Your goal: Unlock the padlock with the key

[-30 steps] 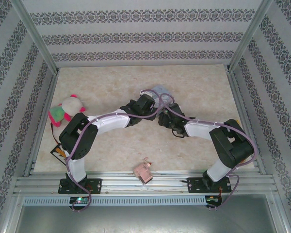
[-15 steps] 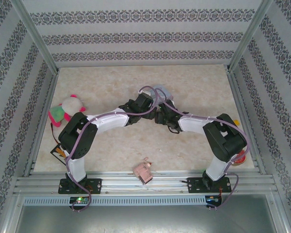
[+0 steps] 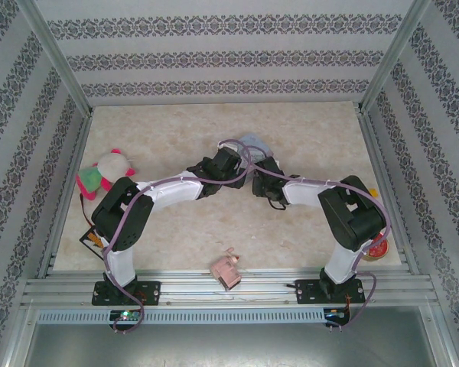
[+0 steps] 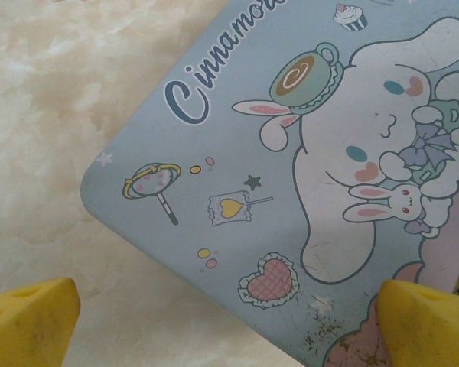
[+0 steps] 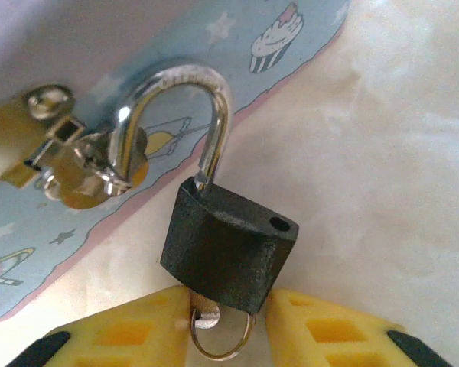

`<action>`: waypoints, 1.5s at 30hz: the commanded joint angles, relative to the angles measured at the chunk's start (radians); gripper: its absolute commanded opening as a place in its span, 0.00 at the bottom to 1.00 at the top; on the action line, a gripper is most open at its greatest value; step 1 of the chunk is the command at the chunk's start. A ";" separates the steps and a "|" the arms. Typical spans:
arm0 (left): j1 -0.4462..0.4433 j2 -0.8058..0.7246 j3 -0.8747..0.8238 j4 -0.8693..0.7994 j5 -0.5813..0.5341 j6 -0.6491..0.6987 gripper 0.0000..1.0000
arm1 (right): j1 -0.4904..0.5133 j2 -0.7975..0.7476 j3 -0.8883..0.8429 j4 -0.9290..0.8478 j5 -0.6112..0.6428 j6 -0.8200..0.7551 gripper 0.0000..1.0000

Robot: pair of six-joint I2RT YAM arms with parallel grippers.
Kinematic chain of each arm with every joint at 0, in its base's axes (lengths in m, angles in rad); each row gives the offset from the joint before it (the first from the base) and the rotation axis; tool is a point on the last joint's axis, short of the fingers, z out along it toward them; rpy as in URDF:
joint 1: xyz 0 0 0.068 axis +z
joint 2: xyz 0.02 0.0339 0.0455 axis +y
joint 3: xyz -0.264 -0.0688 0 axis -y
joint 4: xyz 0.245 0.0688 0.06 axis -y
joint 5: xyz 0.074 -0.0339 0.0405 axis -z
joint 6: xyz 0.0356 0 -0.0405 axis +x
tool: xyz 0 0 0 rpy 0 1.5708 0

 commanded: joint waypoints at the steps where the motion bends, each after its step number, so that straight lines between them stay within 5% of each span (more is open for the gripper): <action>1: 0.017 0.011 -0.055 -0.139 -0.014 0.012 0.99 | -0.041 -0.003 -0.008 0.053 -0.016 0.004 0.30; 14: 0.020 -0.008 -0.104 -0.125 -0.018 0.009 0.99 | -0.094 -0.080 -0.030 0.107 -0.107 0.040 0.04; 33: 0.033 -0.012 -0.109 -0.109 0.017 0.001 0.99 | -0.150 -0.163 -0.111 0.189 -0.327 -0.076 0.50; 45: 0.080 -0.013 -0.115 -0.125 0.049 -0.002 0.99 | -0.046 -0.026 0.009 0.069 -0.183 -0.223 0.59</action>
